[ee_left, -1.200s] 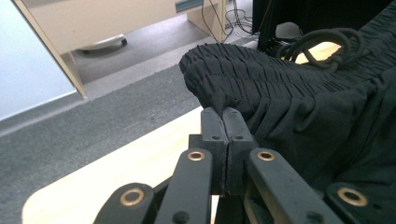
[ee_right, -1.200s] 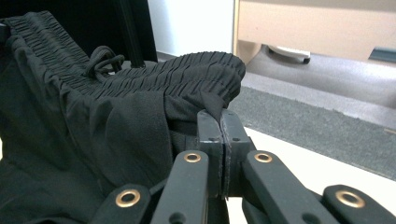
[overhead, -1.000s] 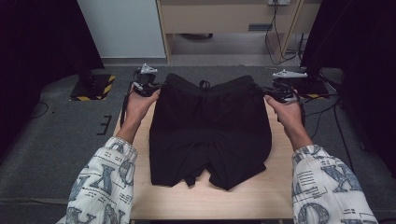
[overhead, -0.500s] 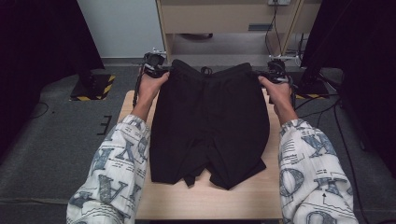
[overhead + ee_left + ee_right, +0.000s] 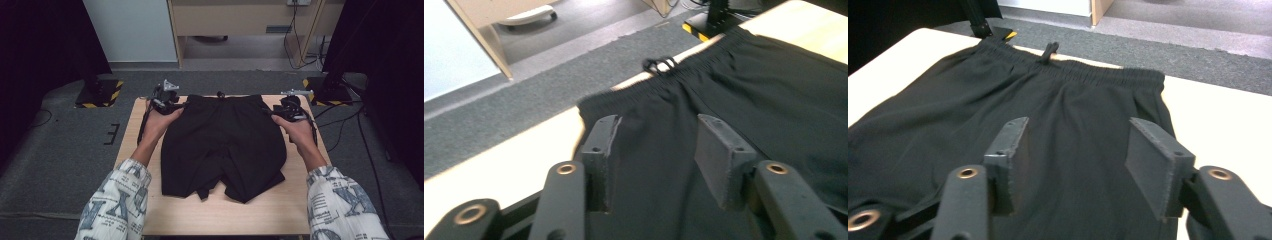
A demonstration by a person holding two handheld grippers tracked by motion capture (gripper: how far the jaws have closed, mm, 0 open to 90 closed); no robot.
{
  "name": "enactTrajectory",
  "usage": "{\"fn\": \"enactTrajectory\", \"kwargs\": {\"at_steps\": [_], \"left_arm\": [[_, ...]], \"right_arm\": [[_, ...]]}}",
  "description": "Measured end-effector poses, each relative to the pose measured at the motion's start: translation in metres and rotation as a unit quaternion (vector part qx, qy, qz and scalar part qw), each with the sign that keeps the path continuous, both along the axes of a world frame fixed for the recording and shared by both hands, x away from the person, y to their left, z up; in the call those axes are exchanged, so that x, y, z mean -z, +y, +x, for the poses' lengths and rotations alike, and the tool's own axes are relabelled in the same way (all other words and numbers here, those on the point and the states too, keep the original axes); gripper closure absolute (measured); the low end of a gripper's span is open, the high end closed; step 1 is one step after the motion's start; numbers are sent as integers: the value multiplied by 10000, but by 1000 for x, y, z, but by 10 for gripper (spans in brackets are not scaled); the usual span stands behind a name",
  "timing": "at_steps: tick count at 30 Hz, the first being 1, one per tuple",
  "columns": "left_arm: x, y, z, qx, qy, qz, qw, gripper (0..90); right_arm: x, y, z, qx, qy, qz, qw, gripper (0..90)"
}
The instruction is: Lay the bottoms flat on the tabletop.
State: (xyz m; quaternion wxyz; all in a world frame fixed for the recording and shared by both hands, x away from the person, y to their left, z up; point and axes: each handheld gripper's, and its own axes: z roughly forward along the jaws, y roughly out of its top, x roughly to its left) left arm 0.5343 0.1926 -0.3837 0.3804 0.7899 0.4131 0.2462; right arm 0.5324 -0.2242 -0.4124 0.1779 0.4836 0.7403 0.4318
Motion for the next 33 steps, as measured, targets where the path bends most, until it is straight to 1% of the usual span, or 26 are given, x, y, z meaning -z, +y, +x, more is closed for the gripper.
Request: {"fn": "enactTrajectory", "kwargs": {"at_steps": [1, 4, 5, 7, 8, 9, 10, 11, 12, 14, 16, 18, 21, 23, 24, 25, 26, 27, 28, 29, 30, 31, 33], "left_arm": [[3, -1, -7, 21, -8, -13, 10000, 498], [15, -1, -25, 223, 46, -14, 9997, 474], [20, -1, -30, 271, 94, -20, 9996, 461], [31, 1, -41, 298, 215, -106, 9993, 445], [36, 1, -46, 309, 276, -134, 9991, 413], [41, 1, -52, 331, 296, -142, 9989, 413], [45, 1, -57, 350, 264, -121, 9990, 401], [53, 2, -67, 416, 232, -130, 9988, 362], [53, 2, -67, 416, 232, -130, 9988, 352], [60, 3, -75, 495, 237, -117, 9984, 335], [66, 5, -83, 506, 174, -114, 9985, 309], [71, 6, -91, 539, 165, -176, 9983, 279], [80, 8, -106, 516, 79, -295, 9982, 231], [87, 10, -116, 534, 12, -391, 9978, 184], [91, 12, -121, 528, -64, -348, 9980, 151], [96, 13, -124, 506, -86, -342, 9981, 133], [98, 15, -126, 526, 6, -296, 9982, 114], [100, 17, -129, 499, 66, -326, 9982, 89], [102, 18, -132, 452, 24, -375, 9983, 78], [103, 20, -136, 463, -11, -389, 9982, 78], [103, 20, -140, 506, -21, -377, 9980, 77], [103, 19, -144, 560, -31, -324, 9979, 77], [107, 18, -155, 724, -5, -235, 9971, 75]], "right_arm": [[0, 0, 0, 0, 0, 0, 10000, 411], [4, 2, -16, -49, -64, -27, 10000, 383], [5, 3, -22, -61, -86, -48, 9999, 370], [10, 5, -32, -92, -77, -75, 9999, 344], [15, 6, -44, -110, -109, -70, 9999, 329], [15, 6, -44, -110, -109, -70, 9999, 329], [17, 6, -49, -136, -112, -61, 9998, 321], [22, 8, -57, -190, -146, -74, 9997, 310], [22, 8, -57, -190, -146, -74, 9997, 310], [28, 10, -64, -273, -142, -79, 9995, 298], [34, 11, -70, -357, -120, -120, 9992, 288], [40, 11, -78, -405, -123, -86, 9991, 282], [46, 10, -90, -430, -137, -32, 9990, 265], [49, 9, -99, -451, -199, -22, 9988, 245], [51, 9, -103, -475, -241, -74, 9986, 236], [53, 9, -108, -522, -279, -146, 9981, 219], [56, 10, -113, -590, -291, -245, 9975, 198], [58, 11, -117, -631, -315, -329, 9970, 190], [60, 12, -122, -646, -362, -392, 9965, 190], [62, 13, -131, -667, -461, -415, 9958, 189], [62, 13, -135, -663, -489, -367, 9959, 191], [62, 13, -135, -663, -489, -367, 9959, 191], [63, 12, -143, -650, -606, -268, 9957, 225]]}}
